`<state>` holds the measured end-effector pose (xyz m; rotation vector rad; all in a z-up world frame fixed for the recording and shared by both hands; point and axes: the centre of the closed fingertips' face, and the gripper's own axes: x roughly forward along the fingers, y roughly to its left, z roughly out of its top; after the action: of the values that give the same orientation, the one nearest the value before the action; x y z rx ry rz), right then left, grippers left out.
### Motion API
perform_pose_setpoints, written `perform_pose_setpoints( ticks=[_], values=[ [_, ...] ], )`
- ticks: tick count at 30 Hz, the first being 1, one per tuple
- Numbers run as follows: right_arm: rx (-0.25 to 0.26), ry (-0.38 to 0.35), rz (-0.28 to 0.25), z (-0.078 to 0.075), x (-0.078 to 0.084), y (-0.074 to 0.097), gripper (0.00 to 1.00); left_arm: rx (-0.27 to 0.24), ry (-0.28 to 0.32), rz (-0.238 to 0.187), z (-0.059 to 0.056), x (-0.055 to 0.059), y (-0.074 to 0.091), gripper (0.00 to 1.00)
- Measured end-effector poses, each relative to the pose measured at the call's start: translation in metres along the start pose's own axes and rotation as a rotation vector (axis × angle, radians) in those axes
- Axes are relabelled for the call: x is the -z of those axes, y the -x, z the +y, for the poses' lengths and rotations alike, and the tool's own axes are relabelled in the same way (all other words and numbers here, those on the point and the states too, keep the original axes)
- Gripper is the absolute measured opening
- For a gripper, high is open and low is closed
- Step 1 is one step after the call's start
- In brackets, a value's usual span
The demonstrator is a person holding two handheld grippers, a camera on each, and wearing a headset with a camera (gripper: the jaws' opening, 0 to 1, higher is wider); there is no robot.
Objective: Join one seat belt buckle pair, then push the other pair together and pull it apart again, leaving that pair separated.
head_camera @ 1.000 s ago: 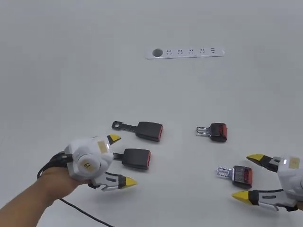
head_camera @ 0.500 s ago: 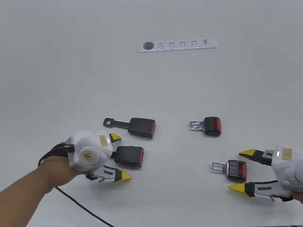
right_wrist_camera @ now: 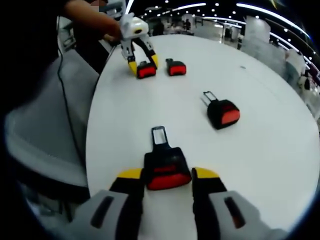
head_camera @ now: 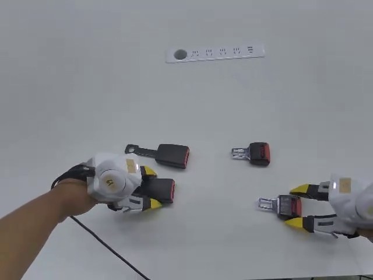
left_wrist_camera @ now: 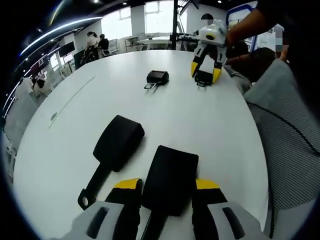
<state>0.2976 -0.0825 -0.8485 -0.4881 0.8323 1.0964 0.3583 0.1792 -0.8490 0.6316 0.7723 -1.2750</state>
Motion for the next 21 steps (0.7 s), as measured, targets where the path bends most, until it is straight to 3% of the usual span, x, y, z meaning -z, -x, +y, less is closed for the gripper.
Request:
perform_pose_setpoints(
  ticks=[4,14,21],
  values=[
    [-0.009,0.016,0.000,0.000,0.000,0.001,0.37,0.003,-0.017,0.016,-0.003,0.001,0.001,0.40],
    [-0.049,0.052,0.015,0.001,0.001,0.002,0.36,0.039,-0.053,0.035,-0.024,0.005,0.005,0.38],
    [-0.067,0.051,0.001,0.003,-0.002,0.004,0.36,0.021,-0.031,0.006,-0.031,0.007,0.007,0.38]
  ],
)
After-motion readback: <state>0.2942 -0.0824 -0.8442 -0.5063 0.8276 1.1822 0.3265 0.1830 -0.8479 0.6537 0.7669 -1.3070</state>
